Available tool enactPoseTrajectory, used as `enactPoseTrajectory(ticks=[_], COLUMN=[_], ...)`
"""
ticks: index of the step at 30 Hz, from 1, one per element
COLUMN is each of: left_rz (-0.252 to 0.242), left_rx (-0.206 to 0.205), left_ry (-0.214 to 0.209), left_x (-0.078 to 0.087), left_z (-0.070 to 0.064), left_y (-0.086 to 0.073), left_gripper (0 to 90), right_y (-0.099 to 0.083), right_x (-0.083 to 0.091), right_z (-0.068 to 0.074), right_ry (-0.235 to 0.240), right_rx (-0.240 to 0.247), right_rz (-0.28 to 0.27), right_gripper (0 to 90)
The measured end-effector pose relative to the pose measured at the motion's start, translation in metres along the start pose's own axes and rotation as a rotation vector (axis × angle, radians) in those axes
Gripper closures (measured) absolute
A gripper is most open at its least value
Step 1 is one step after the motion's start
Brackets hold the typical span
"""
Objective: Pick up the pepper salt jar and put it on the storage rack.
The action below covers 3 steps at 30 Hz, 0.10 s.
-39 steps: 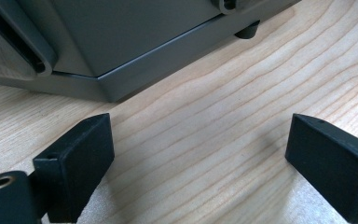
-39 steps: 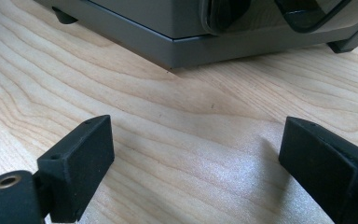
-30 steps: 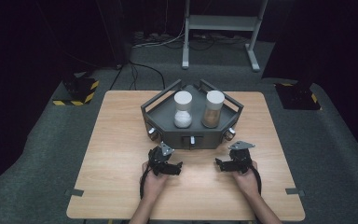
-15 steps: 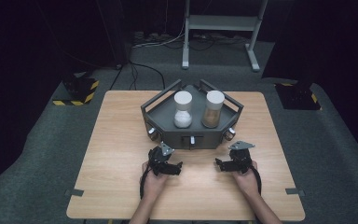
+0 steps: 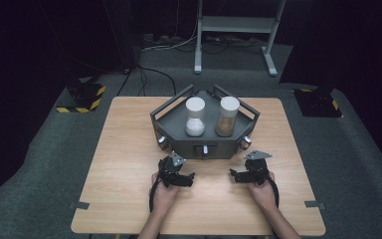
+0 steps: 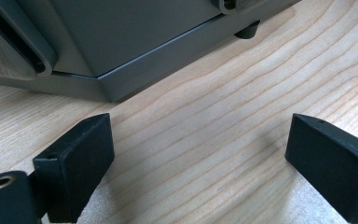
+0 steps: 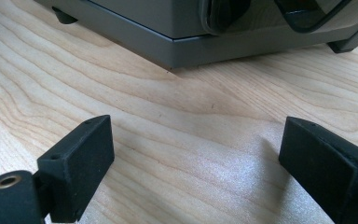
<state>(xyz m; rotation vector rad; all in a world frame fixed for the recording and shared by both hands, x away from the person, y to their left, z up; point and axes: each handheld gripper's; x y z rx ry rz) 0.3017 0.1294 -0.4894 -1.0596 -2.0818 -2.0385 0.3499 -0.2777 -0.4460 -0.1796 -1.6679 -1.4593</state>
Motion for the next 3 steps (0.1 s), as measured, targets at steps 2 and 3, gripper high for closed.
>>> enactPoseTrajectory(ticks=[2, 3], left_rz=[0.0, 0.0], left_rx=[0.0, 0.0], left_ry=[0.0, 0.0], left_x=[0.0, 0.0], left_z=[0.0, 0.0], left_y=[0.0, 0.0], left_gripper=[7.9, 7.9], right_y=[-0.0001, 0.0], right_x=[0.0, 0.0], right_z=[0.0001, 0.0], right_ry=[0.0, 0.0], right_rx=[0.0, 0.0], right_rz=[-0.001, 0.0], right_gripper=[10.2, 10.2])
Point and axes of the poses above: each handheld gripper's, and its own axes: x roughly backward along the jaws, y roughly out of its top, z roughly to its left, and after that the axes turned 8 degrees about -x, right-handed
